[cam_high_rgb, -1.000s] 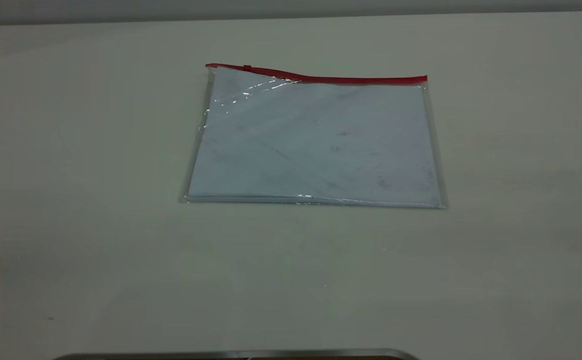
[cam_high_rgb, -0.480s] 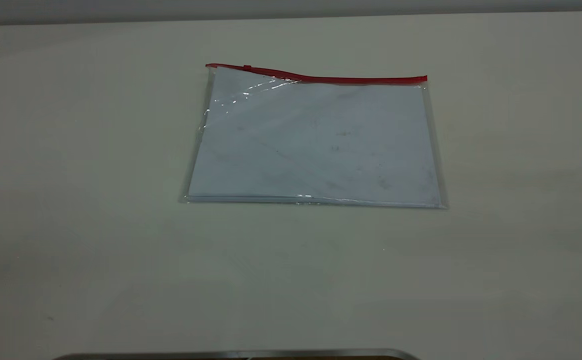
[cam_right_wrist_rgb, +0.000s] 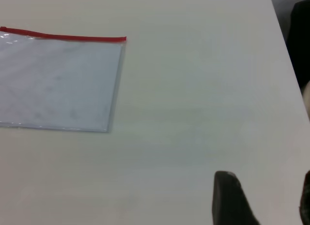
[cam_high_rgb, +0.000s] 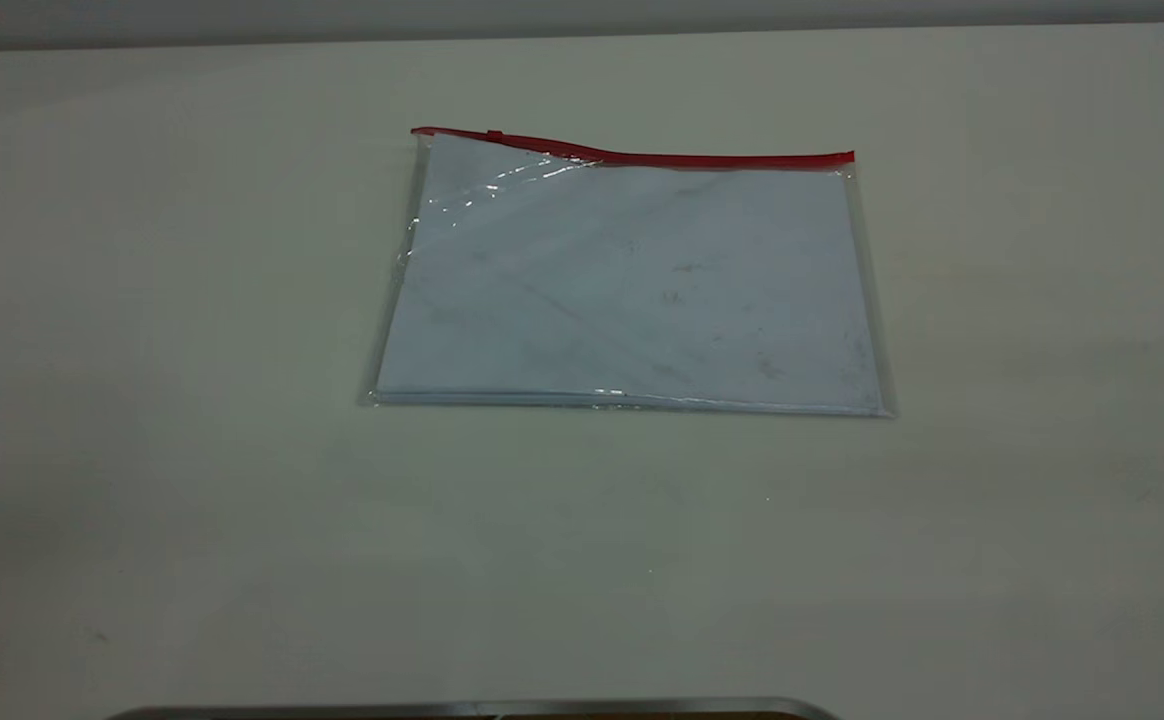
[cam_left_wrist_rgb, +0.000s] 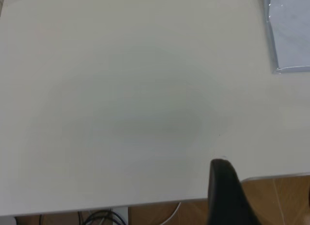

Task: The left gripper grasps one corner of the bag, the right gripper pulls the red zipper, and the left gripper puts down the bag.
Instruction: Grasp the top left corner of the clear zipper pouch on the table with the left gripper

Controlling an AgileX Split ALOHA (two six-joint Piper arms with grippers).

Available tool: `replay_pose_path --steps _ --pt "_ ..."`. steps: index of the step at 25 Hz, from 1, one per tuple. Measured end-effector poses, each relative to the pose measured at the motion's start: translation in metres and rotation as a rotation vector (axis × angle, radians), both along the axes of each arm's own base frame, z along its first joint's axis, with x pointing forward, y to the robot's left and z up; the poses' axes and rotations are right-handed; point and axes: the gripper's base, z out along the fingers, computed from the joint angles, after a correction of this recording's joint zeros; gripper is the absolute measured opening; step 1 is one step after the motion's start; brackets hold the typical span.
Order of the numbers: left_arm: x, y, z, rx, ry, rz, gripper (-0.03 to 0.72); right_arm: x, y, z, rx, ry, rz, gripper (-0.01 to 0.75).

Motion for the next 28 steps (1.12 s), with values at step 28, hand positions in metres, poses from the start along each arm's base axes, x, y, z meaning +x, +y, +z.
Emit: replay_pose_path --steps 28 --pt "0.299 -0.018 -0.04 -0.114 0.409 -0.194 0.587 0.247 0.054 -0.047 0.121 0.175 0.434 0.52"
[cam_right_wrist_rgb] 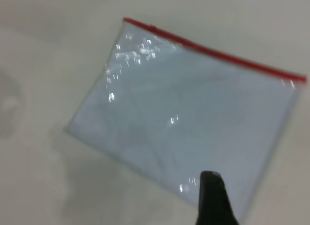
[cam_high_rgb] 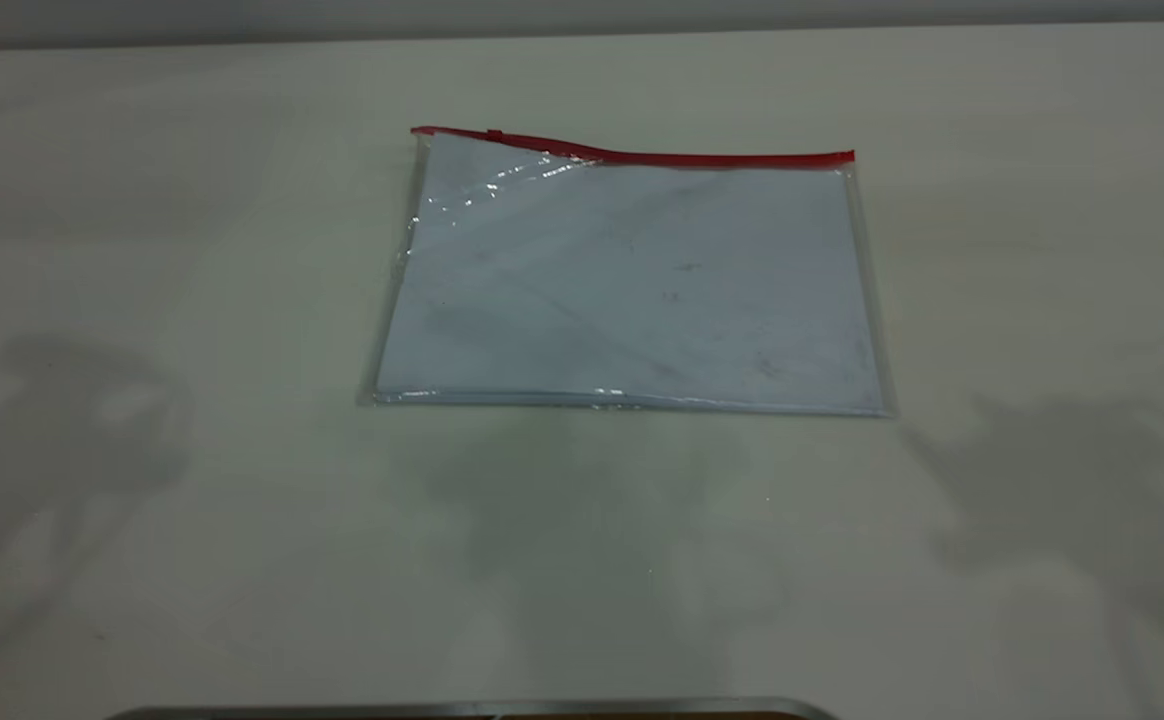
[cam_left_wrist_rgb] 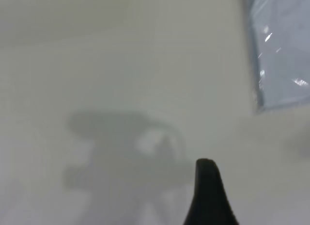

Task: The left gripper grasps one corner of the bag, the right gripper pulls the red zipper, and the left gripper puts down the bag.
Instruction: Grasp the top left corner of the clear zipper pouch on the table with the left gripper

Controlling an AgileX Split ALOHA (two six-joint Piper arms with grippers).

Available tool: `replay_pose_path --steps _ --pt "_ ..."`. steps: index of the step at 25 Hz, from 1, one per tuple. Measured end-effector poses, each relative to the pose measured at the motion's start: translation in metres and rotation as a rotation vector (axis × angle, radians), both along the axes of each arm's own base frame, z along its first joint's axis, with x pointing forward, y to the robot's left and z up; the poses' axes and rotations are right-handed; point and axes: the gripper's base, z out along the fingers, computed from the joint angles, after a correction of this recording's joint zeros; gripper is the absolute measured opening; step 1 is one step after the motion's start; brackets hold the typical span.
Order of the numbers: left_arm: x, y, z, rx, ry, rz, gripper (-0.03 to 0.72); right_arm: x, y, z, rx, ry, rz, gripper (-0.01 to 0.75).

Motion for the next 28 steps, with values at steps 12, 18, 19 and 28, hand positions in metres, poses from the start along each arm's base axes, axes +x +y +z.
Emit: replay_pose_path --steps 12,18,19,28 --pt "0.149 -0.029 -0.109 -0.296 0.007 -0.19 0.587 0.094 0.061 -0.057 0.078 0.015 0.181 0.522" --pt "0.184 -0.035 -0.161 -0.347 0.035 -0.231 0.588 0.11 0.065 -0.075 0.077 0.041 0.184 0.522" --pt "0.188 -0.037 -0.167 -0.354 0.037 -0.237 0.588 0.112 0.065 -0.077 0.077 0.045 0.185 0.522" --pt "0.207 -0.069 -0.223 -0.401 0.07 -0.294 0.588 0.116 0.066 -0.088 0.077 0.068 0.183 0.522"
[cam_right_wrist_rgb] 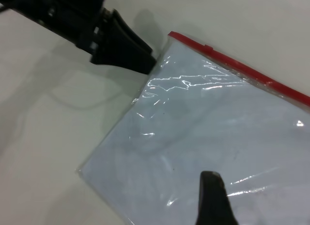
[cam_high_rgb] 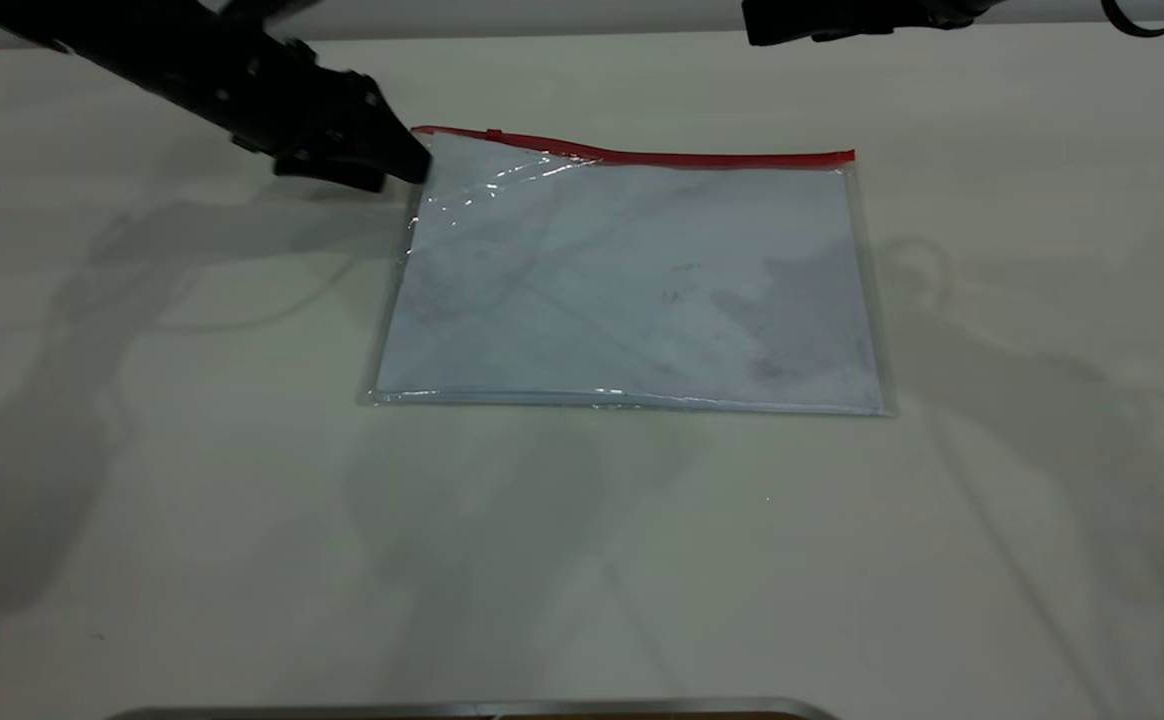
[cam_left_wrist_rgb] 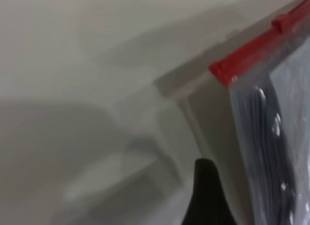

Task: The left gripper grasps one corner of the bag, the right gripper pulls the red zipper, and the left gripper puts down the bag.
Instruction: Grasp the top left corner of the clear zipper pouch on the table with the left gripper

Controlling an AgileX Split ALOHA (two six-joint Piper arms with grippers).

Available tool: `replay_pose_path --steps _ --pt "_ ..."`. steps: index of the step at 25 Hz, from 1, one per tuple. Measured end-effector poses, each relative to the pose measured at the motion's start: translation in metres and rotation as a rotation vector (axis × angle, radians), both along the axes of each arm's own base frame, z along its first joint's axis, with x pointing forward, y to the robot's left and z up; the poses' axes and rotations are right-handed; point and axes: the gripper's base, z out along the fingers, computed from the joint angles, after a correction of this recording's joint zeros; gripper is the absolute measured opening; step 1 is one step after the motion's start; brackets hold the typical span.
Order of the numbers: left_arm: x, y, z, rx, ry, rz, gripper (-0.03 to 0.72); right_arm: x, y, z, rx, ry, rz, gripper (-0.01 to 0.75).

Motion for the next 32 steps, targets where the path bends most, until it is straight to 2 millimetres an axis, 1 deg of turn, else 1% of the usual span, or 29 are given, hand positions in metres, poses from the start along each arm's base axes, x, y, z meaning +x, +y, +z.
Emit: replay_pose_path --steps 4,8,10,11,12,13,16,18,20,21,25,27,31,32 --pt "0.004 -0.013 -0.01 -0.027 -0.002 0.001 0.588 0.001 0.0 0.001 0.002 -0.005 0.001 0.522" --pt "0.003 -0.023 -0.015 -0.058 -0.002 -0.002 0.588 0.001 0.0 0.001 0.002 -0.006 0.001 0.522" --pt "0.002 -0.025 -0.015 -0.055 -0.019 -0.023 0.572 0.002 0.001 0.002 0.006 -0.005 -0.001 0.522" --pt "0.002 -0.026 -0.015 -0.052 -0.027 -0.033 0.55 0.002 0.001 0.001 0.008 -0.003 -0.002 0.522" --pt "0.002 -0.027 -0.015 -0.049 -0.034 -0.039 0.523 0.004 0.001 0.002 0.012 -0.005 -0.004 0.522" --pt "0.002 -0.027 -0.015 -0.047 -0.041 -0.045 0.48 0.007 0.002 0.002 0.014 -0.007 -0.003 0.519" --pt "0.002 -0.027 -0.015 -0.032 -0.084 -0.091 0.304 0.024 0.006 0.001 0.025 -0.035 0.001 0.502" --pt "0.001 -0.028 -0.015 -0.022 -0.129 -0.15 0.162 0.039 0.01 -0.003 0.034 -0.051 0.006 0.486" --pt "0.0 -0.029 -0.012 -0.02 -0.179 -0.219 0.065 0.056 0.015 -0.009 0.054 -0.068 0.02 0.472" --pt "0.001 -0.03 -0.008 -0.012 -0.217 -0.257 0.052 0.063 0.018 -0.012 0.071 -0.075 0.034 0.466" --pt "0.002 -0.031 0.005 0.022 -0.376 -0.407 0.051 0.09 0.034 -0.026 0.174 -0.106 0.12 0.457" --pt "0.001 -0.032 0.009 0.023 -0.435 -0.49 0.051 0.102 0.041 -0.036 0.245 -0.104 0.161 0.457" --pt "-0.004 -0.033 0.013 0.02 -0.504 -0.621 0.051 0.118 0.056 -0.062 0.329 -0.078 0.207 0.456" --pt "-0.005 -0.033 0.013 0.017 -0.51 -0.648 0.051 0.121 0.06 -0.066 0.336 -0.082 0.217 0.456"
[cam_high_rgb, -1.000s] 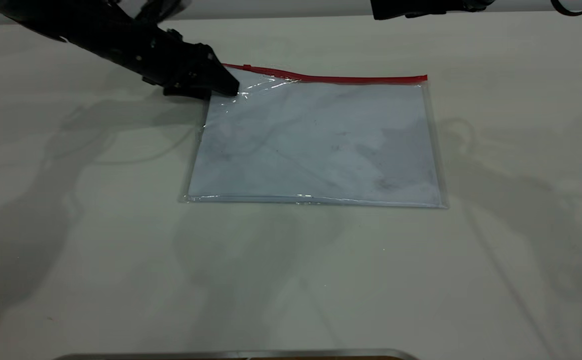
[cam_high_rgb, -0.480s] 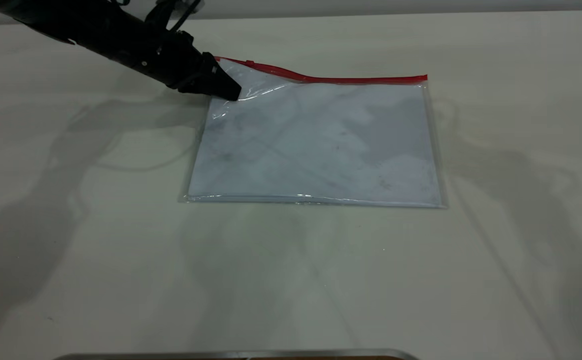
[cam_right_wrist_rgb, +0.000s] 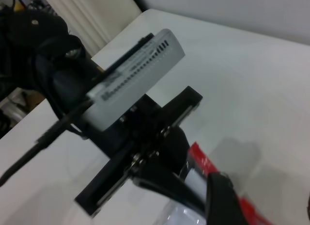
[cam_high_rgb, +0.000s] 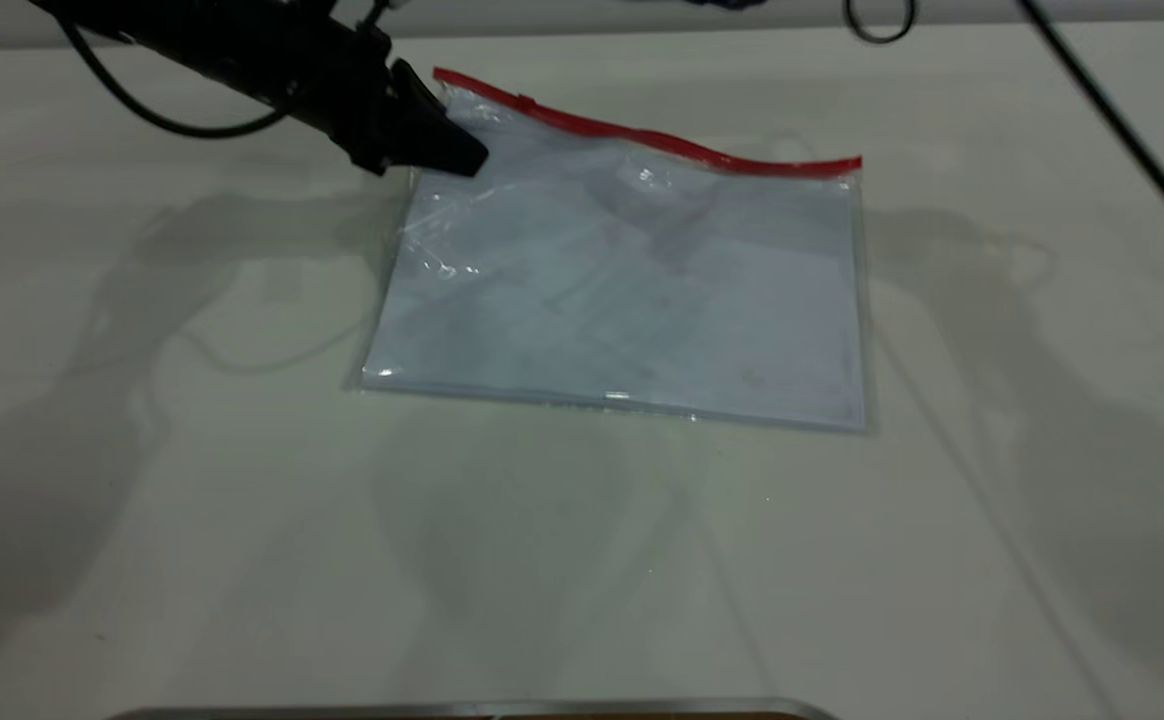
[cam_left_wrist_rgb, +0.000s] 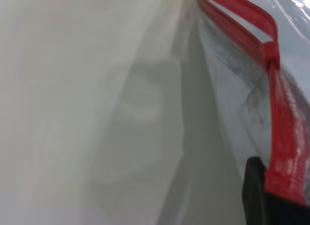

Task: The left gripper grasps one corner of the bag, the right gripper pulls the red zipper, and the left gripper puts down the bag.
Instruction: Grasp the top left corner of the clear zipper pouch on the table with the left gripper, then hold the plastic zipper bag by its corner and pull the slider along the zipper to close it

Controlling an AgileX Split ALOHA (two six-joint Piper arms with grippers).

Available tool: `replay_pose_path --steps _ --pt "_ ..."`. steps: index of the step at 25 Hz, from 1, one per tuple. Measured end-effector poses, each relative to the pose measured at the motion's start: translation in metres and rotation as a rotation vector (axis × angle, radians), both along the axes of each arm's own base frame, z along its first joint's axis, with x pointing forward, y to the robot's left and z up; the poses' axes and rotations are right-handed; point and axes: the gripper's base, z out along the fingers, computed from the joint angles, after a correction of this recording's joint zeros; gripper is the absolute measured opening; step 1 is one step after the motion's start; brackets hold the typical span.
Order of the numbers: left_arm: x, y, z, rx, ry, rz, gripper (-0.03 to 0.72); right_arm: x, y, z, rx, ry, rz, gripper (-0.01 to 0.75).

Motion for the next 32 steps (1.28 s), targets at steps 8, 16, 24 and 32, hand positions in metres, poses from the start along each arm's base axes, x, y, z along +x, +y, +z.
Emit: replay_pose_path --steps 8,16,24,32 --pt "-0.006 0.005 0.009 0.104 -0.018 -0.133 0.051 -0.002 0.055 -0.021 0.016 -0.037 0.108 0.456" --pt "-0.005 0.01 0.02 0.183 -0.062 -0.187 0.051 -0.015 0.071 -0.056 0.009 0.05 0.134 0.456" --pt "-0.006 0.01 0.02 0.186 -0.072 -0.199 0.051 -0.013 0.069 -0.059 -0.002 0.049 0.12 0.456" --pt "-0.005 0.01 0.02 0.187 -0.079 -0.205 0.053 -0.011 0.065 -0.069 -0.056 0.034 0.086 0.454"
